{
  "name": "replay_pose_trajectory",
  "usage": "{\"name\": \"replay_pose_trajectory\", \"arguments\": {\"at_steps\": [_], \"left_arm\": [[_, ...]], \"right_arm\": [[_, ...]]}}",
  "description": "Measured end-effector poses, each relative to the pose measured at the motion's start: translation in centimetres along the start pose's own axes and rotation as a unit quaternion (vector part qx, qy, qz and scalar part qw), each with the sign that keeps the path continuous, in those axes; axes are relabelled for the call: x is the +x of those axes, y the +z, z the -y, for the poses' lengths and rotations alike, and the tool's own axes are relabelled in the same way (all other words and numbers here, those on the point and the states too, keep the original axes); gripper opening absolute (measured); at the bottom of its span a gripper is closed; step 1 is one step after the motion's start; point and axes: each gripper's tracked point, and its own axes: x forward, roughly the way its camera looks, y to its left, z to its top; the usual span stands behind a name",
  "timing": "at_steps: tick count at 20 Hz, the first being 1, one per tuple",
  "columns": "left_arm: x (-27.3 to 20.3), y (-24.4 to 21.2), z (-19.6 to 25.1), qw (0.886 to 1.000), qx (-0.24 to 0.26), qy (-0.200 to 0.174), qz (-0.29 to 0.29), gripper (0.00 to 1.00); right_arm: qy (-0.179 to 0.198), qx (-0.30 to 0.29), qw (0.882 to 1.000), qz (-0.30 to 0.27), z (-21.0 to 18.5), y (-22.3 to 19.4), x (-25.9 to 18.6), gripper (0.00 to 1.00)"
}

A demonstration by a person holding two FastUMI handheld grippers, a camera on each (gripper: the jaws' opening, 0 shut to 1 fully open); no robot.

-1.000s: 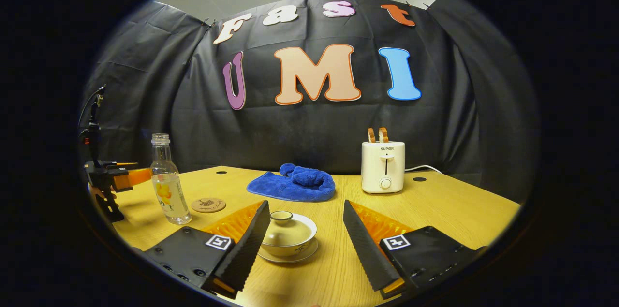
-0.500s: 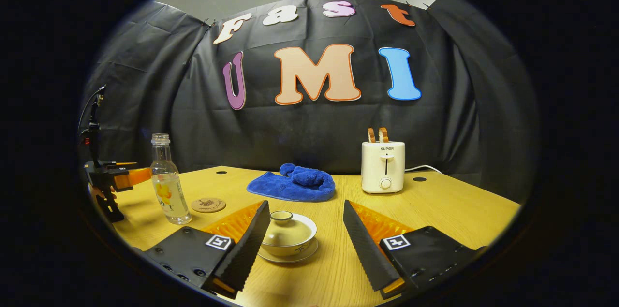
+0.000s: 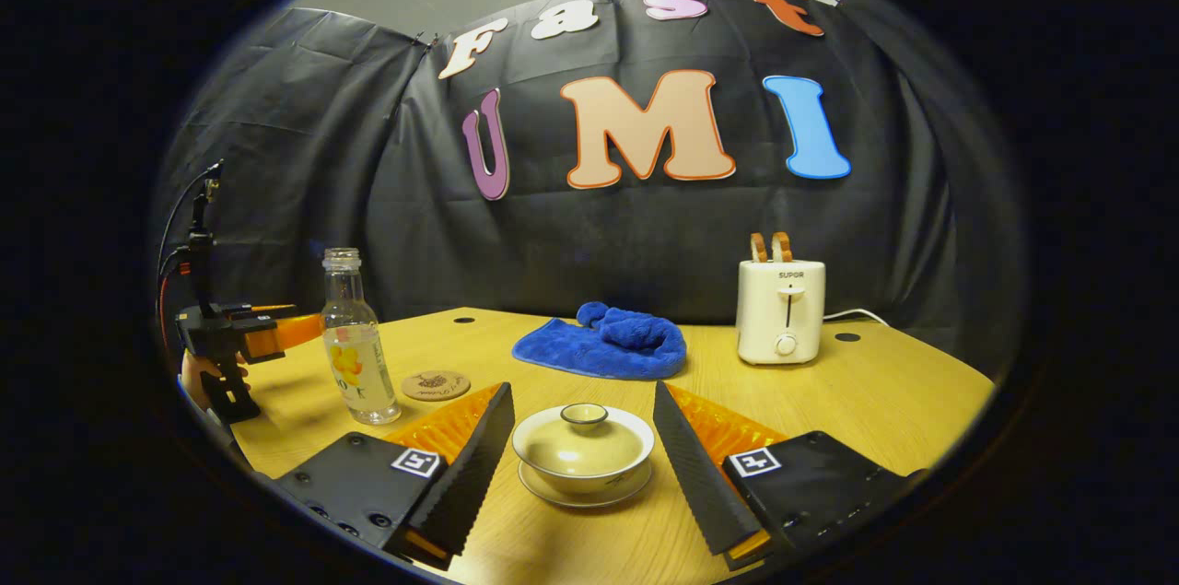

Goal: Open the teacup lid with one hand, grasp the water bottle and pour water into the teacup with the other hand; after pouring, place the water bottle on the coaster and then close the teacup lid.

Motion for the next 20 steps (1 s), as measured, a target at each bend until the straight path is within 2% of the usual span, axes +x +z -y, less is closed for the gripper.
{"name": "replay_pose_trajectory", "arguments": {"at_steps": [3, 8, 9, 11, 12, 15, 16, 17, 20], "left_arm": [[0.0, 0.0, 0.1, 1.000, 0.000, 0.000, 0.000, 0.95], [0.0, 0.0, 0.1, 1.000, -0.001, 0.000, 0.000, 0.95], [0.0, -0.1, 0.0, 1.000, -0.001, 0.000, 0.000, 0.95], [0.0, -0.1, 0.0, 1.000, 0.000, 0.000, 0.000, 0.95], [0.1, 0.0, 0.1, 1.000, 0.000, 0.000, 0.000, 0.95], [0.0, 0.0, 0.1, 1.000, 0.000, 0.000, 0.000, 0.95], [0.0, 0.0, 0.1, 1.000, 0.000, 0.000, 0.000, 0.95], [0.0, 0.0, 0.0, 1.000, 0.000, 0.000, 0.000, 0.95], [-0.1, 0.0, 0.1, 1.000, 0.000, 0.000, 0.000, 0.95]], "right_arm": [[0.000, 0.000, 1.000, -0.023, 0.1, -0.6, 1.1, 0.94], [-0.012, 0.000, 0.998, -0.059, 0.4, -1.7, 2.8, 0.69], [-0.020, -0.001, 0.998, -0.067, 0.7, -2.0, 3.1, 0.68], [-0.021, -0.002, 0.998, -0.065, 0.5, -1.8, 3.0, 0.69], [-0.022, -0.006, 0.997, -0.067, 0.5, -2.0, 3.1, 0.55], [-0.022, -0.005, 0.998, -0.067, 0.3, -1.9, 3.3, 0.45], [-0.029, -0.004, 0.998, -0.063, 0.6, -1.8, 3.5, 0.45], [-0.027, -0.002, 0.998, -0.065, 0.5, -1.8, 3.4, 0.38], [-0.032, -0.004, 0.998, -0.059, 0.6, -1.7, 3.4, 0.34]]}}
